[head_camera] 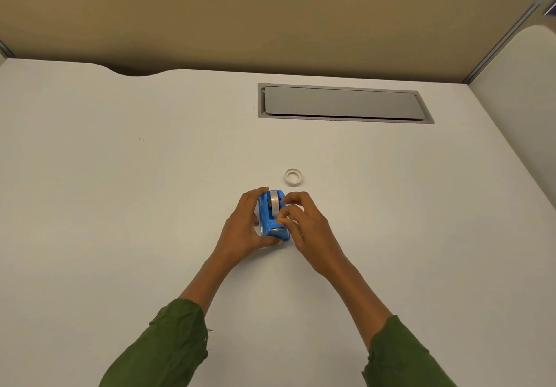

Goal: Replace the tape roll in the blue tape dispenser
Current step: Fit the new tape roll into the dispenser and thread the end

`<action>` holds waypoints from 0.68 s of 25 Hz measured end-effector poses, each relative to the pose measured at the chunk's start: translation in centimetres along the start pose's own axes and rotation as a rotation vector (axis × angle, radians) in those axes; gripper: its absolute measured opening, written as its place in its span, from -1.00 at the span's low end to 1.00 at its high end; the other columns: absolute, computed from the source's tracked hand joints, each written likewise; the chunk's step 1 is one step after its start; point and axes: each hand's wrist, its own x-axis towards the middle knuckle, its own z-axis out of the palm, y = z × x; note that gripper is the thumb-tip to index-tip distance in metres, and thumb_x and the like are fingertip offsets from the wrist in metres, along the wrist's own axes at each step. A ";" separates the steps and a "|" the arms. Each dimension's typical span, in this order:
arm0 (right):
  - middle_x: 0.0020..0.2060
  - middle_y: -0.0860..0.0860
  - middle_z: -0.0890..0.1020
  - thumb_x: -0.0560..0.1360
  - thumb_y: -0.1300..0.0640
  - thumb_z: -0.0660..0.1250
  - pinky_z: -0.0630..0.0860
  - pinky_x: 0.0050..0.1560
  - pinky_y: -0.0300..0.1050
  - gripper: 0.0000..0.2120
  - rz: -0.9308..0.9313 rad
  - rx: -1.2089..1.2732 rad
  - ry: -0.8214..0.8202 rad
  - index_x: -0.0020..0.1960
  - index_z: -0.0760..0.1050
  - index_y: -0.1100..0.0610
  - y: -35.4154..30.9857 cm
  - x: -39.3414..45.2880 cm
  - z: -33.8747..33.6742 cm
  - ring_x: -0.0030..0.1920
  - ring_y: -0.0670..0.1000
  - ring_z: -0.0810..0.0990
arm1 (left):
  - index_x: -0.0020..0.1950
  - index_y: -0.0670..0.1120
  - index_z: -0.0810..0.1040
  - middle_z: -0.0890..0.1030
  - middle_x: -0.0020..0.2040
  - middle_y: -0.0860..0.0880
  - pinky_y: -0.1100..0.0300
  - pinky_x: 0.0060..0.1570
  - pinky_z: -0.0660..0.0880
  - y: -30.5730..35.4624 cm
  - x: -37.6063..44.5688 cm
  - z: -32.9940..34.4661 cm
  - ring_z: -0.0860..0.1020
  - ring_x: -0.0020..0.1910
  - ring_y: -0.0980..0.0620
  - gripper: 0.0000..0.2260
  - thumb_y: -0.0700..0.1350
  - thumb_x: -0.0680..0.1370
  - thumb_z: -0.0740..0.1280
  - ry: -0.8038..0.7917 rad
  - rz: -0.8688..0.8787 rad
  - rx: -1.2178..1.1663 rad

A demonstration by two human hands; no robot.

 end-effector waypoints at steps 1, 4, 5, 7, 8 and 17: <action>0.19 0.04 0.41 0.53 0.20 0.25 0.49 -0.06 -0.17 -0.93 -0.032 -0.050 0.059 -0.05 0.51 0.15 0.1 -0.4 0.3 0.05 -0.03 0.49 | 0.38 0.03 0.22 0.35 0.26 0.13 0.54 -0.18 0.35 0.0 0.0 0.0 0.42 -0.05 0.11 -0.15 -0.03 0.20 0.59 0.003 -0.004 0.006; 0.13 0.01 0.39 0.49 0.10 0.24 0.41 -0.08 -0.12 -0.90 -0.147 -0.189 0.239 -0.10 0.51 0.09 0.7 -1.2 1.2 0.05 -0.04 0.38 | 0.39 0.03 0.21 0.37 0.35 0.04 0.33 0.04 0.42 -0.1 -0.1 0.1 0.39 0.02 0.10 -0.13 0.04 0.19 0.58 0.012 -0.004 0.039; 0.13 0.03 0.42 0.49 0.06 0.20 0.36 -0.06 -0.12 -0.85 -0.141 -0.206 0.270 -0.11 0.52 0.08 0.8 -1.3 1.3 0.06 -0.04 0.37 | 0.39 0.04 0.21 0.36 0.37 0.03 0.19 0.14 0.43 -0.2 -0.1 0.0 0.37 0.08 0.08 -0.12 0.09 0.19 0.57 0.020 -0.003 0.079; 0.13 0.05 0.45 0.50 0.00 0.15 0.29 0.03 -0.09 -0.78 -0.133 -0.235 0.307 -0.11 0.53 0.07 0.9 -1.5 1.4 0.13 -0.01 0.36 | 0.40 0.06 0.20 0.28 0.44 0.03 -0.02 0.29 0.32 -0.5 0.0 0.1 0.29 0.28 0.01 -0.10 0.22 0.16 0.52 0.047 0.000 0.216; 0.15 0.03 0.42 0.50 0.00 0.15 0.25 0.08 -0.08 -0.77 -0.147 -0.257 0.323 -0.12 0.54 0.07 0.8 -1.7 1.4 0.18 0.01 0.35 | 0.40 0.08 0.20 0.22 0.48 0.03 -0.07 0.32 0.23 -0.6 0.1 0.0 0.19 0.39 -0.02 -0.09 0.28 0.15 0.48 0.062 0.004 0.288; 0.22 0.02 0.38 0.43 0.09 0.38 0.23 0.16 0.06 -0.89 -0.255 -0.398 0.450 -0.12 0.61 0.12 1.3 -2.8 2.6 0.30 0.10 0.32 | 0.42 0.13 0.13 0.22 0.49 0.06 -0.19 0.41 -0.11 -1.6 0.4 0.3 -0.13 0.51 0.05 -0.09 0.33 0.18 0.41 0.046 -0.002 0.315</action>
